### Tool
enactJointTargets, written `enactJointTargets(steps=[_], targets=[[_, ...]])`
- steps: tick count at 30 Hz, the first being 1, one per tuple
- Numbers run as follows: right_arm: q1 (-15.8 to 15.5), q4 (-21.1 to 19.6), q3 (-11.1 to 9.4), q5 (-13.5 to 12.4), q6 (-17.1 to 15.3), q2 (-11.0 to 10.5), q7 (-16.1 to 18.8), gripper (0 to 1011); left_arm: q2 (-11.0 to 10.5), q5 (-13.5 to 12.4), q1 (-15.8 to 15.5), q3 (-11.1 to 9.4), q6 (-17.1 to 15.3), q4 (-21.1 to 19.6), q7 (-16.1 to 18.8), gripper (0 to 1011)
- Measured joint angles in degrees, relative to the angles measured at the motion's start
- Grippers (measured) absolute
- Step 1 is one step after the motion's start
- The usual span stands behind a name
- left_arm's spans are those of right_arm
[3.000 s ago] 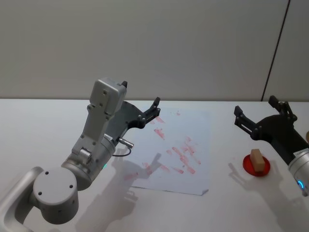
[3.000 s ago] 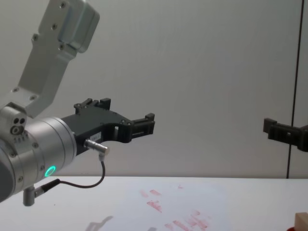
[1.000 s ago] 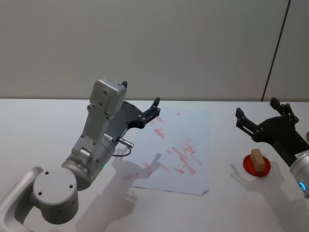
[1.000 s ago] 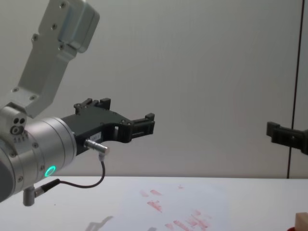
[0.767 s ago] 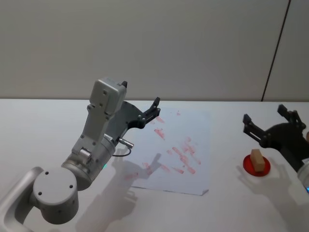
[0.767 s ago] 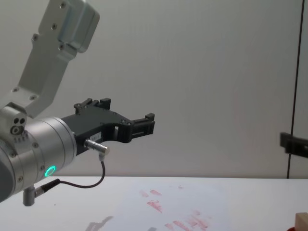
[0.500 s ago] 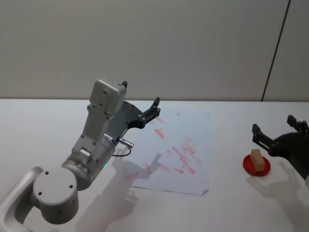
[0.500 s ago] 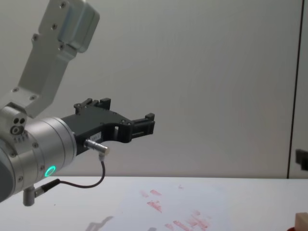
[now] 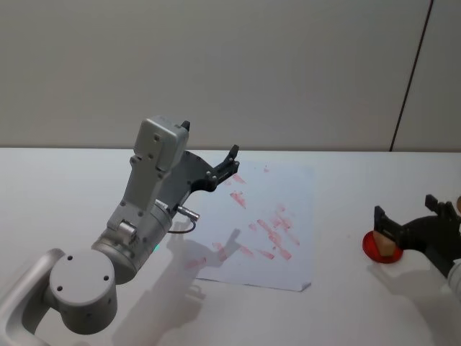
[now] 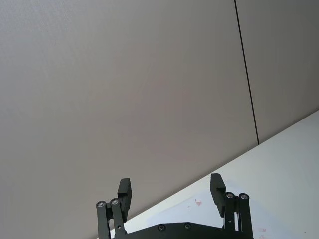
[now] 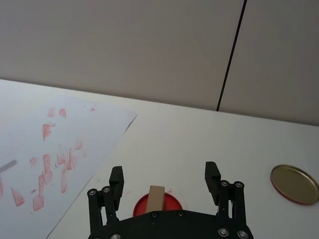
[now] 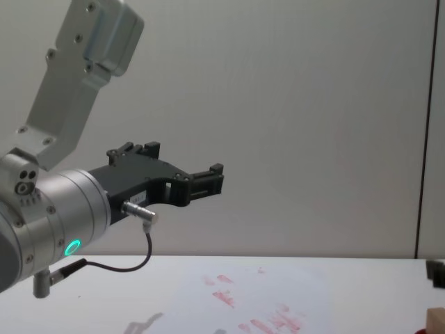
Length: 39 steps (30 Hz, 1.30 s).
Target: Use the one hand to pick up the stamp and affix it onto the A4 paper.
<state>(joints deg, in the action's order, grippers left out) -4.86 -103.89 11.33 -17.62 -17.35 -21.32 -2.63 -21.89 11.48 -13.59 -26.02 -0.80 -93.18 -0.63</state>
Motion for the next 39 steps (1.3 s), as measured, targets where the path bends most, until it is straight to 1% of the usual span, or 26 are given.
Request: enactJointTargets(steps=[2, 3, 5, 11, 15, 28, 39], targets=[[0.25, 0.29, 0.15, 0.2, -0.85, 0.31, -0.14, 1001, 0.0, 0.0, 0.0, 0.0, 0.0, 0.0, 0.0, 1003], [0.51, 0.62, 0.3, 0.47, -1.95, 0.66, -0.39, 1001, 0.0, 0.0, 0.0, 0.0, 0.0, 0.0, 0.0, 1003], [0.79, 1.07, 0.45, 0.71, -3.09, 1.11, -0.75, 1001, 0.0, 0.0, 0.0, 0.0, 0.0, 0.0, 0.0, 1003], [1.35, 2.37, 0.89, 1.32, -5.66, 2.24, -1.89, 1001, 0.0, 0.0, 0.0, 0.0, 0.0, 0.0, 0.0, 1003], [1.7, 3.18, 1.17, 1.85, -6.8, 2.89, -2.25, 1001, 0.0, 0.0, 0.0, 0.0, 0.0, 0.0, 0.0, 1003], [3.38, 6.0, 1.98, 4.02, -8.55, 4.79, -1.88, 1001, 0.0, 0.0, 0.0, 0.0, 0.0, 0.0, 0.0, 1003], [4.27, 7.89, 2.18, 5.4, -9.17, 5.67, -1.47, 1001, 0.0, 0.0, 0.0, 0.0, 0.0, 0.0, 0.0, 1003]])
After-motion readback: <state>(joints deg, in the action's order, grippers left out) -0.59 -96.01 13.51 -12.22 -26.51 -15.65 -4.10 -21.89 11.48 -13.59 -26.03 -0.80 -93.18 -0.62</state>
